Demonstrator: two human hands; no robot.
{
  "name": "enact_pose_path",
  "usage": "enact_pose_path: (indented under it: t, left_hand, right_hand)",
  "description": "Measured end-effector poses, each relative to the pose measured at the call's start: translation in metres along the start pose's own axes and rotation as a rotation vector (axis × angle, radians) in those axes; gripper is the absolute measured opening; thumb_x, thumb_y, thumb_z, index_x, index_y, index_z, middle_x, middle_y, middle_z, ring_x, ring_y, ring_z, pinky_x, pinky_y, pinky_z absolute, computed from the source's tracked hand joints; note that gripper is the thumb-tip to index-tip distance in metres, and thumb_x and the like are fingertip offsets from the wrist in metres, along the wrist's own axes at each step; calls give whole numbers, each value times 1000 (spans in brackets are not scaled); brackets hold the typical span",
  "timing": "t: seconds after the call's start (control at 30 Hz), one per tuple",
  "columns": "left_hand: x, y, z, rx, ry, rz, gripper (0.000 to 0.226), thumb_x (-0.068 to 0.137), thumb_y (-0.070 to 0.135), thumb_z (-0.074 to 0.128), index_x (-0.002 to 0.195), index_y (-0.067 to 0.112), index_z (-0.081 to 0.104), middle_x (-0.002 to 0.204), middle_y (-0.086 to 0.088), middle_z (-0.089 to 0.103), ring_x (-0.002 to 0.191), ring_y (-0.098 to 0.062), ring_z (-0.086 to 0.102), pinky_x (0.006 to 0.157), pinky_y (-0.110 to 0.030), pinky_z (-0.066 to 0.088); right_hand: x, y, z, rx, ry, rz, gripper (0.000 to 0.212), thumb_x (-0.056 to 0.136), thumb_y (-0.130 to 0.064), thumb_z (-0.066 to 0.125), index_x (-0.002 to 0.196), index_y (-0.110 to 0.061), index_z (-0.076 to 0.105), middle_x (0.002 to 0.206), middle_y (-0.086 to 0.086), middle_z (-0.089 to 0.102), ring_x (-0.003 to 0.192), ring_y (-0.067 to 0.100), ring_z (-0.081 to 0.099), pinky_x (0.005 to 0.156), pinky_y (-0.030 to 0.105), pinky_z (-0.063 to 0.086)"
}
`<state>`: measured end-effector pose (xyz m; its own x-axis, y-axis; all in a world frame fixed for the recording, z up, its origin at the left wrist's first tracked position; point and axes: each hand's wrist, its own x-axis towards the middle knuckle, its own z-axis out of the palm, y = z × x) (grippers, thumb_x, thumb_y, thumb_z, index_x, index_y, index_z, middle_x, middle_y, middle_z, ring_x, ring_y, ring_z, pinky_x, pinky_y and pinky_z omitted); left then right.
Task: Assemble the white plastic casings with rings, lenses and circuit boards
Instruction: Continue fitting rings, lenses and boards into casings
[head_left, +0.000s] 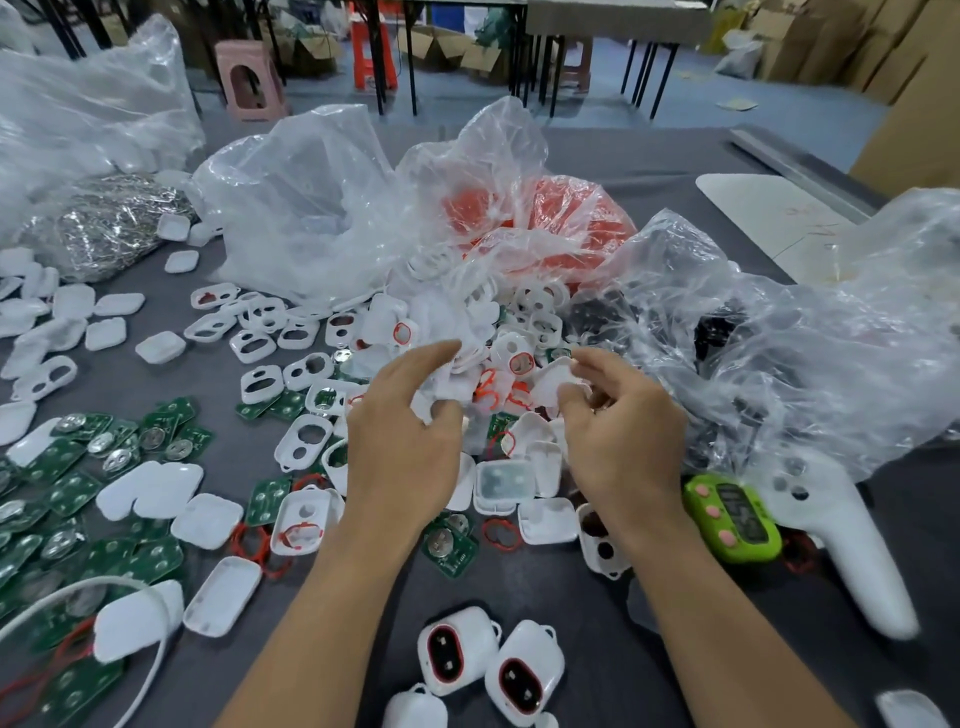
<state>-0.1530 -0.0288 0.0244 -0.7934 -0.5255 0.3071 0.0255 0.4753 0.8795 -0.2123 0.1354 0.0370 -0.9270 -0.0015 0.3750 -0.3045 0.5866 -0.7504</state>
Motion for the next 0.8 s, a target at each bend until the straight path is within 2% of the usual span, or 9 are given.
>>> enact_pose_path:
  t: [0.03, 0.1, 0.17, 0.2, 0.4, 0.5, 0.63, 0.73, 0.8]
  left_hand:
    - [-1, 1, 1, 20, -10, 19, 57, 81, 6, 58, 120, 45, 69, 120, 25, 68, 112, 25, 50, 92, 5, 31]
    - [-1, 1, 2, 57, -7, 34, 60, 79, -1, 57, 114, 45, 71, 108, 25, 71, 105, 20, 55, 89, 1, 36]
    - [0, -1, 1, 61, 6, 3, 60, 79, -3, 55, 110, 46, 72, 100, 29, 73, 98, 11, 62, 87, -10, 46]
    - [2, -2, 0, 56, 15, -12, 60, 79, -2, 54, 109, 46, 72, 98, 31, 72, 94, 10, 63, 83, -10, 47]
    - [9, -9, -4, -20, 57, -61, 59, 75, -3, 47, 106, 37, 76, 90, 32, 73, 82, 8, 65, 64, -1, 43]
    - [11, -11, -3, -9, 62, -81, 59, 75, -3, 47, 106, 37, 76, 90, 31, 73, 79, 5, 66, 61, -4, 43]
    - [10, -10, 0, -17, 43, -105, 57, 77, -4, 50, 102, 41, 75, 89, 33, 72, 57, 3, 58, 54, -6, 41]
    - [7, -1, 0, -52, -33, -57, 47, 75, 6, 56, 95, 43, 77, 89, 31, 74, 76, 10, 65, 70, -4, 45]
    - [4, 6, 2, -142, -177, -20, 40, 73, 12, 61, 95, 40, 80, 94, 26, 76, 93, 8, 68, 84, -10, 50]
  right_hand:
    - [1, 0, -3, -27, -30, -60, 14, 87, -30, 77, 101, -30, 78, 87, -15, 76, 77, 2, 67, 77, 24, 56]
    - [3, -4, -9, -35, -301, -108, 15, 74, -42, 83, 85, -35, 78, 74, -17, 70, 72, 1, 63, 64, 15, 48]
    - [0, -6, -9, -185, -618, -140, 28, 60, -47, 85, 86, -39, 77, 75, -15, 65, 73, 2, 60, 61, 14, 42]
    - [-1, -5, -8, -256, -680, -162, 31, 57, -44, 86, 86, -39, 77, 76, -13, 64, 72, 3, 59, 61, 13, 41]
    - [2, 4, -3, -46, -550, -12, 21, 61, -19, 91, 76, -28, 80, 62, -8, 65, 53, 1, 54, 54, 10, 41]
    - [2, 7, -2, 16, -497, 22, 16, 69, -18, 90, 73, -30, 81, 65, -16, 71, 60, -3, 64, 59, 9, 46]
    - [4, 9, -3, 81, -421, -14, 14, 78, -16, 86, 75, -28, 81, 66, -21, 72, 62, -2, 67, 62, 15, 53]
    - [6, 11, -2, 188, -404, 18, 19, 84, -13, 80, 73, -28, 79, 62, -10, 71, 53, 3, 63, 58, 26, 55]
    - [8, 10, -1, 326, -404, 104, 20, 86, -8, 77, 72, -22, 79, 60, -2, 71, 50, 11, 61, 53, 27, 52]
